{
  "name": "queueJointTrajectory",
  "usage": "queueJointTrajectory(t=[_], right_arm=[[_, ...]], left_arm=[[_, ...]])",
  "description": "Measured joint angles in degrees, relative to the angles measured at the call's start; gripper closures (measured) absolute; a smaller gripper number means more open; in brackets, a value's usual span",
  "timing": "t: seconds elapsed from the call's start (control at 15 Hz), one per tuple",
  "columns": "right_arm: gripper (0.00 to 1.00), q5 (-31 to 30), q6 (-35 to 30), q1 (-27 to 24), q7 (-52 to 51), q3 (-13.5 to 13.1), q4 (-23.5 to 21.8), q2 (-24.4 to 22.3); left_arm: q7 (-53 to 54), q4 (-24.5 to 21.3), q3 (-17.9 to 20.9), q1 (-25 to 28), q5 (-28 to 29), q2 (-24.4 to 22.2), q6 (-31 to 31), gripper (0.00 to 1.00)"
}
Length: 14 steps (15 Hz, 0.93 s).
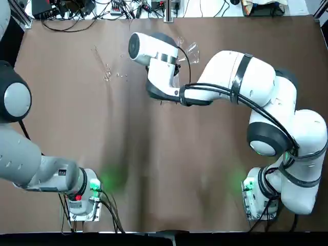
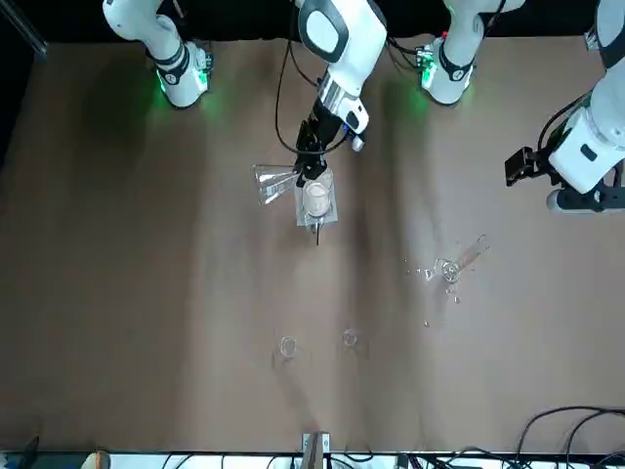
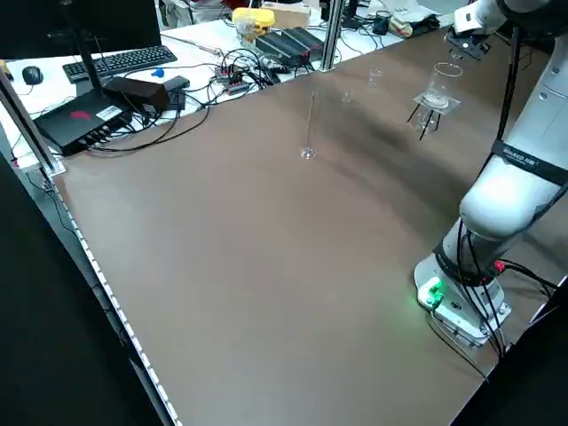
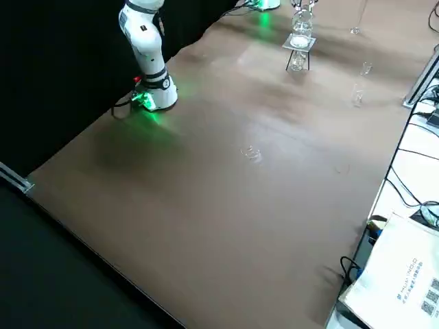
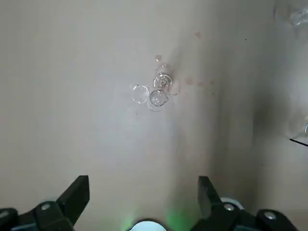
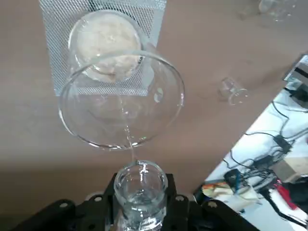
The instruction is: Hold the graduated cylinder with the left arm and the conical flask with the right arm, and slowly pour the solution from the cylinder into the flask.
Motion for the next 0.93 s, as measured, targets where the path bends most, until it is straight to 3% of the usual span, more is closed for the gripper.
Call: queueJointTrajectory(t=[0.33,0.93], right_arm=[[0.61,7.22,0.43,-3.67,-0.38,-0.01,1.52,-0.02],[0.61,14.03,1.13,-7.55,-2.66,-0.06,3.41,-2.26]], left_arm=[[0.00,-0.38,0.21,-0.15,0.17,0.01,0.79,0.00],[0.00,-0.51,0.27,-0.38,2.41,0.02,1.17,0.00]])
